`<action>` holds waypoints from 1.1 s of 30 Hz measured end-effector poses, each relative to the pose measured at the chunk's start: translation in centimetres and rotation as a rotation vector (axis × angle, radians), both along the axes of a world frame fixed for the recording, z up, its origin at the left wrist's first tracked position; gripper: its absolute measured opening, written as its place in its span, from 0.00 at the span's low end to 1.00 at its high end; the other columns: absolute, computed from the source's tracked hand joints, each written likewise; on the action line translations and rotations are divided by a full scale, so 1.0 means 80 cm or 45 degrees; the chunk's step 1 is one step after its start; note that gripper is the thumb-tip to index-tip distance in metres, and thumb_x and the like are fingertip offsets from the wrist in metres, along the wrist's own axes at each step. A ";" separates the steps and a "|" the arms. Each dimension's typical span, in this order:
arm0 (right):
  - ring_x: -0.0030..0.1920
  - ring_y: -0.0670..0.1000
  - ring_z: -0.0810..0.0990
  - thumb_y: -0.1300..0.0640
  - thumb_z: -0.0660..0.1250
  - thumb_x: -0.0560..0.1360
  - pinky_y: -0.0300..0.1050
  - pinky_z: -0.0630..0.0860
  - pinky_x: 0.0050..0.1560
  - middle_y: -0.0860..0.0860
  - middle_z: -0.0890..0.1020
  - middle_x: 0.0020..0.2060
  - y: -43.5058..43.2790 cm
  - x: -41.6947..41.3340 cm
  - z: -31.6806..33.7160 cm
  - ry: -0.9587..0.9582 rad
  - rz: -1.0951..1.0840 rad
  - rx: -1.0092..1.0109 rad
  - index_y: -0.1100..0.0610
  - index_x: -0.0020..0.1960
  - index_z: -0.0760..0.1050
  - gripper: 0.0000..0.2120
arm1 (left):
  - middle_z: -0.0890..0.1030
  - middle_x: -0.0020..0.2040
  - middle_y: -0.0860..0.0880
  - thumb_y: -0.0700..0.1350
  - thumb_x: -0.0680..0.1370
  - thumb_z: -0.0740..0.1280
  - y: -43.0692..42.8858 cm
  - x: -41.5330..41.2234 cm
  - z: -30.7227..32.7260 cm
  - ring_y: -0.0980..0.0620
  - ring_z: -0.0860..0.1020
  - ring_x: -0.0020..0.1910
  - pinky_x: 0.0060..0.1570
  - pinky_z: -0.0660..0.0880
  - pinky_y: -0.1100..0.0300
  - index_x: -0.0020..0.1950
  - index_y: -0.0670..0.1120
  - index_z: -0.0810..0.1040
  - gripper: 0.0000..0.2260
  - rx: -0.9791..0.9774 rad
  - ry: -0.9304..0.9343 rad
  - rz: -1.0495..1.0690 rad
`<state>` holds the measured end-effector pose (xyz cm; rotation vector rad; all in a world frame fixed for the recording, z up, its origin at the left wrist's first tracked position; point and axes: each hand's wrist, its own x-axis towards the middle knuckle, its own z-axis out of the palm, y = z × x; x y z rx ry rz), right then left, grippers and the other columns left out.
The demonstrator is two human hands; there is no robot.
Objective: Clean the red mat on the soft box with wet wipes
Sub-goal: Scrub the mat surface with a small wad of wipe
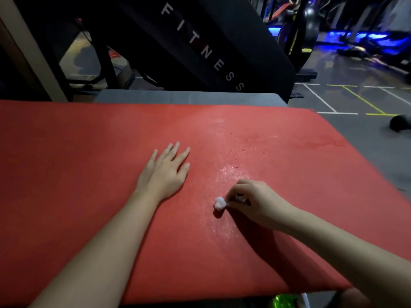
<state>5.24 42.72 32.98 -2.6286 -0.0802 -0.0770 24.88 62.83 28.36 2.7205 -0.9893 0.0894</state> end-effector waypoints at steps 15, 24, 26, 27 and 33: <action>0.44 0.49 0.77 0.57 0.69 0.76 0.40 0.68 0.43 0.50 0.79 0.45 -0.035 0.092 0.005 0.043 -0.049 -0.093 0.53 0.47 0.80 0.01 | 0.51 0.84 0.56 0.60 0.84 0.51 0.001 0.008 0.006 0.58 0.47 0.82 0.81 0.43 0.49 0.82 0.61 0.55 0.25 0.085 0.035 0.004; 0.50 0.56 0.73 0.57 0.68 0.76 0.49 0.71 0.48 0.51 0.75 0.44 -0.042 0.152 -0.027 -0.234 -0.327 0.017 0.53 0.50 0.80 0.03 | 0.55 0.83 0.56 0.61 0.83 0.53 -0.004 0.008 0.017 0.56 0.51 0.82 0.81 0.45 0.50 0.81 0.62 0.59 0.25 0.080 0.101 0.000; 0.50 0.54 0.73 0.55 0.69 0.76 0.48 0.71 0.48 0.49 0.75 0.44 -0.043 0.150 -0.031 -0.230 -0.345 0.048 0.52 0.50 0.80 0.04 | 0.64 0.80 0.53 0.64 0.78 0.50 -0.009 0.014 0.028 0.51 0.61 0.79 0.79 0.53 0.50 0.78 0.61 0.66 0.28 0.127 0.089 0.005; 0.49 0.52 0.74 0.54 0.70 0.76 0.46 0.70 0.48 0.48 0.75 0.44 -0.046 0.148 -0.029 -0.214 -0.341 0.068 0.52 0.50 0.81 0.04 | 0.70 0.75 0.51 0.65 0.75 0.48 -0.015 0.019 0.035 0.48 0.67 0.74 0.76 0.59 0.50 0.74 0.59 0.70 0.31 0.159 0.038 0.004; 0.43 0.45 0.74 0.53 0.71 0.74 0.32 0.64 0.39 0.43 0.74 0.39 -0.053 0.155 -0.030 -0.213 -0.377 0.140 0.50 0.47 0.81 0.03 | 0.75 0.60 0.43 0.62 0.79 0.51 -0.078 0.066 0.040 0.41 0.72 0.64 0.70 0.65 0.47 0.61 0.47 0.75 0.25 0.041 -0.136 0.037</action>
